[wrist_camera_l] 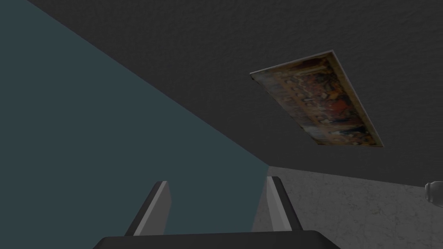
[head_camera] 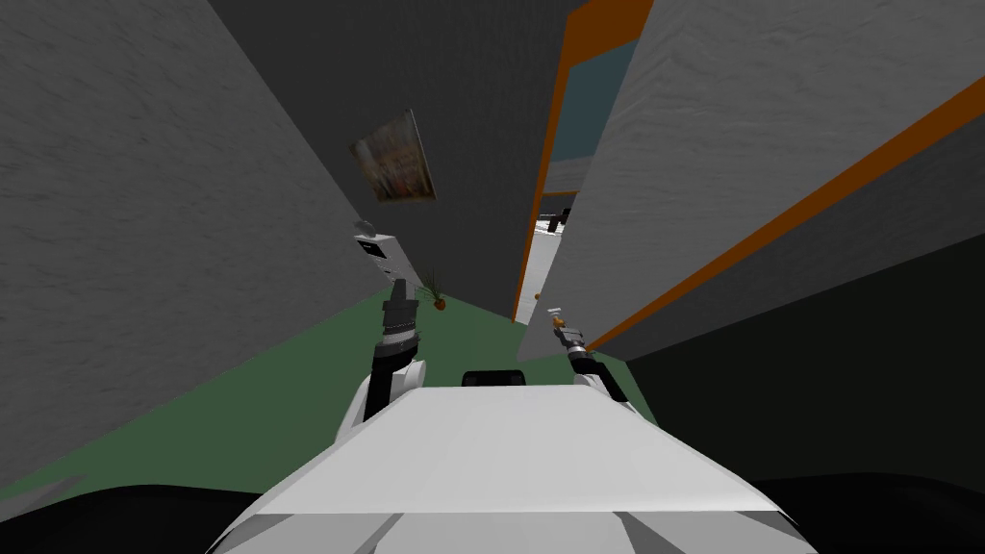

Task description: Pull the door open

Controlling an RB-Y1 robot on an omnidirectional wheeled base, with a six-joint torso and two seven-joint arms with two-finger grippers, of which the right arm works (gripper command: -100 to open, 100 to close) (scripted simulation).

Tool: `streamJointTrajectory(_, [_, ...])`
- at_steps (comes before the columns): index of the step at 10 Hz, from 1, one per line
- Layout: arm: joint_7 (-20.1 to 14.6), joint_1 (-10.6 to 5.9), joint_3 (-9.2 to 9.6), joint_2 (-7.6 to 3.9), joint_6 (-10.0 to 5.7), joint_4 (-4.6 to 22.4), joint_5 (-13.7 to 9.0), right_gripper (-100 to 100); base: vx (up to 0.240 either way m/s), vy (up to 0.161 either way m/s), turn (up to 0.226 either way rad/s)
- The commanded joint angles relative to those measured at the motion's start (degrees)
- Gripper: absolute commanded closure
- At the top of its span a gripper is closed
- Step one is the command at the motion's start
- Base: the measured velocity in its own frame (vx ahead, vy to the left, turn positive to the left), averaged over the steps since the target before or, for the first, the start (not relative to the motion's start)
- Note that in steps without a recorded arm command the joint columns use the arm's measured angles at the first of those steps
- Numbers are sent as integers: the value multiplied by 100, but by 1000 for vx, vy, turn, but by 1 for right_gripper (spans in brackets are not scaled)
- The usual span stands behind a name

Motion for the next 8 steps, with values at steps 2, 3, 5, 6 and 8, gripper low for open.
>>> streamJointTrajectory(2, [4, -17, 26, 11, -17, -32, 10, 100, -8, -12, 5])
streamJointTrajectory(3, [4, -17, 26, 11, -17, -32, 10, 100, 0, 0, 0])
streamJointTrajectory(5, [4, -17, 26, 11, -17, -32, 10, 100, 0, 0, 0])
streamJointTrajectory(6, [-48, -12, 97, -48, -85, 12, 44, -100, -93, -58, 154])
streamJointTrajectory(8, [-95, -25, 185, -91, -164, 11, 83, -100, -173, -70, 117])
